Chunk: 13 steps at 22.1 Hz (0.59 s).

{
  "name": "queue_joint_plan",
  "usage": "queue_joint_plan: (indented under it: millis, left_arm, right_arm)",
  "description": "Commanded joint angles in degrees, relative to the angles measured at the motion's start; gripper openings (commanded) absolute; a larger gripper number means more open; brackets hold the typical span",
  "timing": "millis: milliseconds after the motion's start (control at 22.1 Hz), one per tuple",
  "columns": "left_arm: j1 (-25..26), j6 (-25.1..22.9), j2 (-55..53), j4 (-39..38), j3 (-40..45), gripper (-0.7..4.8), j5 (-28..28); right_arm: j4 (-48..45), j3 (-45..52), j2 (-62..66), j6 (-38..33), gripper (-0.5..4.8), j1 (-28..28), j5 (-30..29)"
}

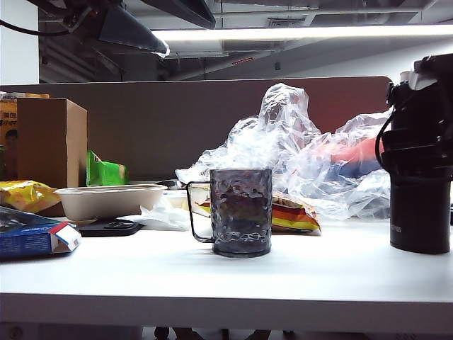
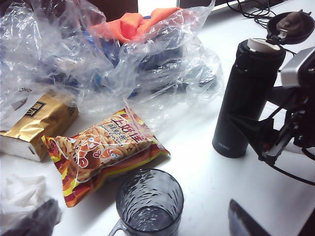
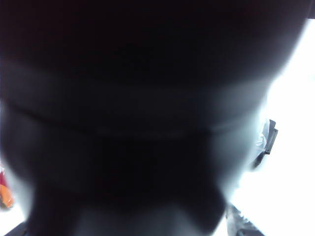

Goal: Pick up the black thermos, pour some water into the cup, then place the black thermos back on the table.

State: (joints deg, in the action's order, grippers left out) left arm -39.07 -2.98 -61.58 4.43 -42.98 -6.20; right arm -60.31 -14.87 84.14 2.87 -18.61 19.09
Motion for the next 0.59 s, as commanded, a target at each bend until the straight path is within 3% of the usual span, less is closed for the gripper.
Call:
queue_joint_plan:
  millis: [45,271,316,407,497,587]
  left_arm:
    - [0.0,0.0,0.0,0.4,-0.3,4.79,0.0]
    - [0.0,0.0,0.0,0.3,-0.3,4.79,0.0]
    - [0.0,0.0,0.0,0.3,-0.3,4.79,0.0]
    - [0.0,0.0,0.0,0.3,-0.3,4.79,0.0]
    - [0.0,0.0,0.0,0.3,-0.3,4.79,0.0]
    - [0.0,0.0,0.0,0.3,-0.3,4.79,0.0]
  right_arm:
    - [-1.8,-1.6,2.5,-0.6,4.79,0.0,0.1]
    - [-5.0,-2.0,3.8,-1.6,4.79,0.0,0.1]
    - [-5.0,-2.0,3.8,-1.6,4.28,0.0,0.1]
    - [-4.9,-2.0,3.8,-1.6,2.62,0.0,0.1]
    - [-4.9,-2.0,3.8,-1.6,2.10,0.0,0.1]
    - [-6.2,-2.0,3.2,-0.3,2.10,-0.2,-0.6]
